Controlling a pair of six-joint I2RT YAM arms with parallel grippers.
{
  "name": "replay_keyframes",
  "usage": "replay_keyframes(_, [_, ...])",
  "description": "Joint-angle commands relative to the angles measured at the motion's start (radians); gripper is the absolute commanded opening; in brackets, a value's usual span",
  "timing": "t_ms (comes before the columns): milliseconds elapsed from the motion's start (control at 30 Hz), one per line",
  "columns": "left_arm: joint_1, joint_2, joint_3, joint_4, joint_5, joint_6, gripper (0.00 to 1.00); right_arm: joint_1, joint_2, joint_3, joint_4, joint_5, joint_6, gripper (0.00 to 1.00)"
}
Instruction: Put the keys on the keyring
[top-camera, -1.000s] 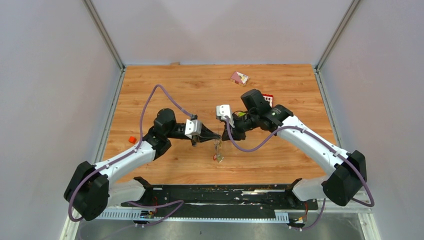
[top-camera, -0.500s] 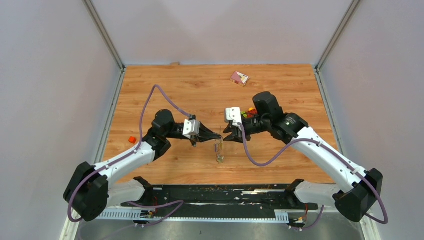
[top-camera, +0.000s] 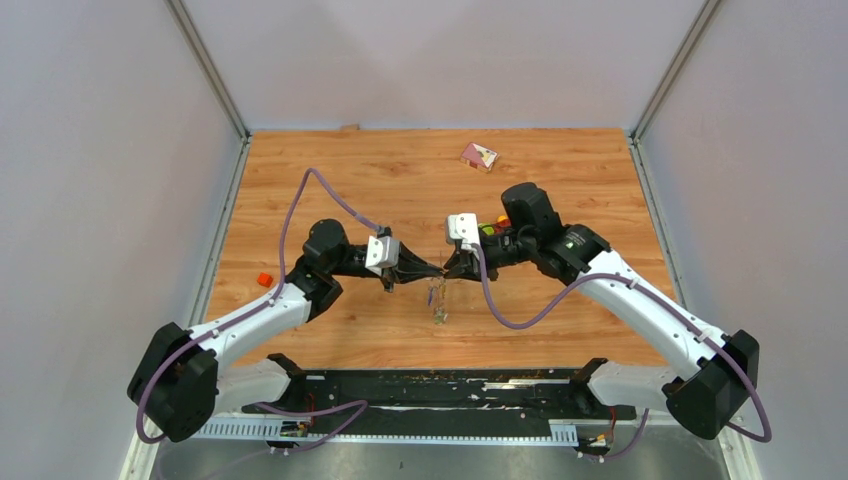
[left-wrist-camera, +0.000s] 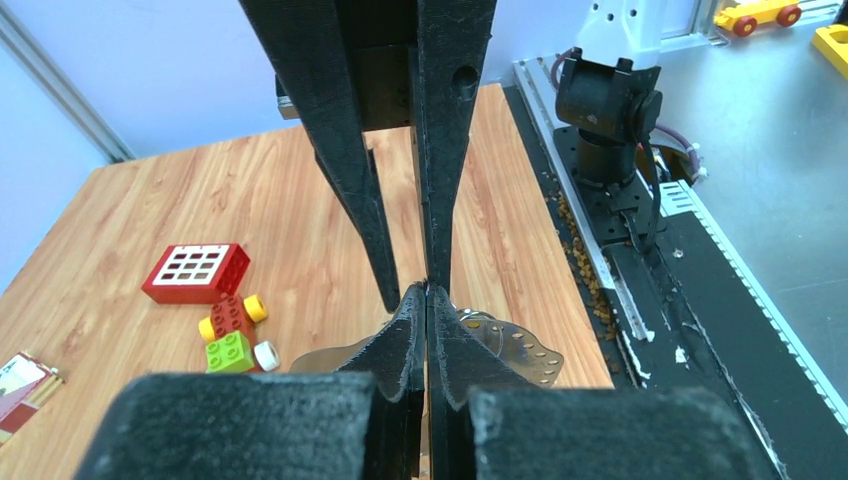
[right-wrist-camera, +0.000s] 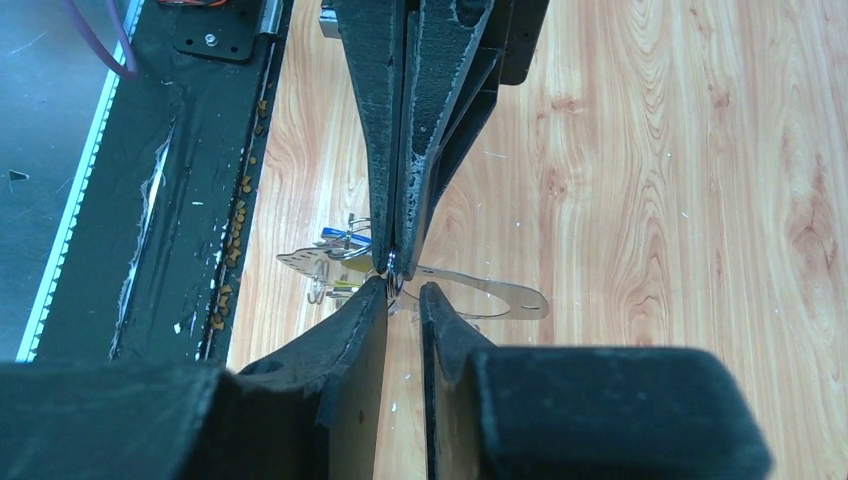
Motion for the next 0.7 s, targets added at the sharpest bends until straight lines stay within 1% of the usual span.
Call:
replay_keyframes(0, [-0.002, 0.000, 0.002, 0.069, -0.006, -0.015, 0.00, -0.001, -0.001, 0.000, 0.048, -0.039, -0.001, 0.17])
replay_keyframes(67, [-0.003, -0.001, 0.001, 0.068, -0.009, -0.015, 0.00, -0.002, -0.003, 0.000, 0.048, -0.041, -0.002, 0.12])
replay_keyframes(167, [-0.002, -0.002, -0.003, 0.069, -0.022, -0.012, 0.00, -0.002, -0.010, -0.001, 0.051, -0.036, -0.004, 0.01])
replay_keyframes(267, [0.002, -0.004, -0.007, 0.060, -0.035, -0.002, 0.00, -0.002, -0.015, 0.005, 0.043, -0.007, -0.012, 0.00])
replay_keyframes(333, [0.009, -0.009, 0.005, 0.004, -0.048, 0.030, 0.00, -0.001, -0.011, 0.027, 0.009, 0.030, -0.032, 0.00])
replay_keyframes(367, [0.009, -0.014, 0.026, -0.057, -0.061, 0.091, 0.04, -0.001, -0.002, 0.045, -0.016, 0.054, -0.043, 0.00])
replay_keyframes(433, [0.009, -0.019, 0.078, -0.228, -0.099, 0.216, 0.18, 0.002, 0.023, 0.087, -0.072, 0.109, -0.054, 0.00])
replay_keyframes(500, [0.009, -0.015, 0.118, -0.332, -0.155, 0.277, 0.32, 0.009, 0.063, 0.137, -0.145, 0.166, -0.064, 0.00])
replay_keyframes(533, [0.009, -0.011, 0.132, -0.349, -0.191, 0.283, 0.37, 0.013, 0.083, 0.161, -0.174, 0.192, -0.065, 0.00])
replay_keyframes(600, [0.009, -0.002, 0.150, -0.356, -0.208, 0.282, 0.46, 0.017, 0.111, 0.189, -0.213, 0.227, -0.064, 0.00])
replay_keyframes(667, [0.008, 0.015, 0.162, -0.355, -0.197, 0.272, 0.51, 0.021, 0.122, 0.199, -0.220, 0.246, -0.052, 0.00])
